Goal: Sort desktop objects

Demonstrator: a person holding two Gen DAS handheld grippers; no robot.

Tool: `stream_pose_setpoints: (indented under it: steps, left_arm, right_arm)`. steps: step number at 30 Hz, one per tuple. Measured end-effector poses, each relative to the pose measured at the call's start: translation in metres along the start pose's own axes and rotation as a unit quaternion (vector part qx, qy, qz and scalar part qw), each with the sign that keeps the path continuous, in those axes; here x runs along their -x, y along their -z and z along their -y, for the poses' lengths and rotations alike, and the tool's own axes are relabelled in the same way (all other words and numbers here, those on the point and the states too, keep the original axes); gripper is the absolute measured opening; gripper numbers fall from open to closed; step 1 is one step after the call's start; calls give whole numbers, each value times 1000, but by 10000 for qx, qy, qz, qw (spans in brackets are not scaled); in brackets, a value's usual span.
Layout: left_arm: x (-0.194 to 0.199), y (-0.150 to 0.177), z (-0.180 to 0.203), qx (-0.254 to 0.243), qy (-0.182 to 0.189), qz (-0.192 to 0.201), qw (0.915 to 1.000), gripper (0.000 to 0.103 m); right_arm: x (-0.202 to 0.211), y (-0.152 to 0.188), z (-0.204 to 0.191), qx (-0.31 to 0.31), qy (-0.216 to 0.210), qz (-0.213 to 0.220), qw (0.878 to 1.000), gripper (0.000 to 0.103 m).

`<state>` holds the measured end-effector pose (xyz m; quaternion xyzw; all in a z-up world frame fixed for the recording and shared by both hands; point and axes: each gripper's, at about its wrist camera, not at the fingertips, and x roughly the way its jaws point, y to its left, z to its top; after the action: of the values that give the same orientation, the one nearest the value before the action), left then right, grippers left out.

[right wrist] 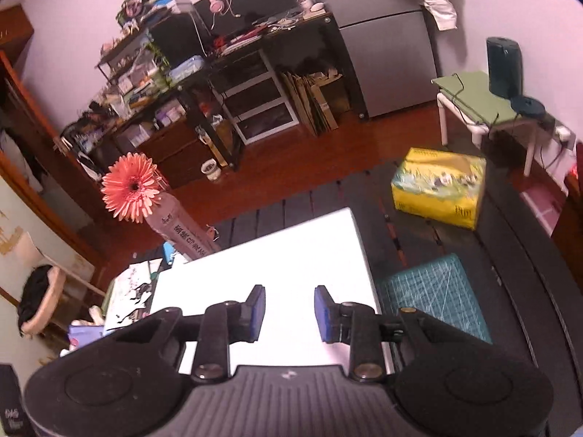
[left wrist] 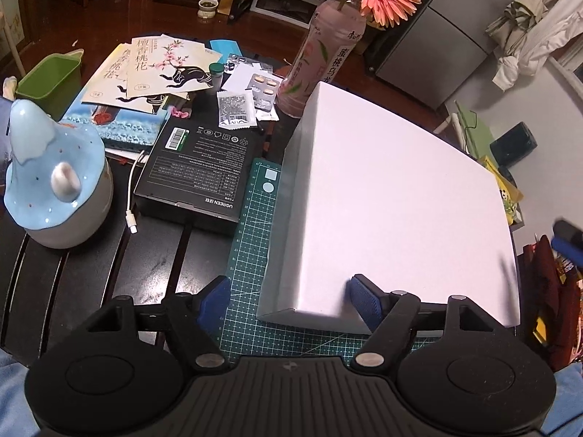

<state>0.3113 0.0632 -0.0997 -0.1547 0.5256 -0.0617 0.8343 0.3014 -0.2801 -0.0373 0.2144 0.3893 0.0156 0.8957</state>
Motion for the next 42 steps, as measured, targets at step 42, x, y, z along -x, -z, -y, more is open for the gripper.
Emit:
stream_pose_setpoints:
  steps: [42]
  left_arm:
    - [-6,-4,-5,124,90,-66,9999,82]
  right_arm:
    - [-134,-54,5,440,1371,-451,9885,1]
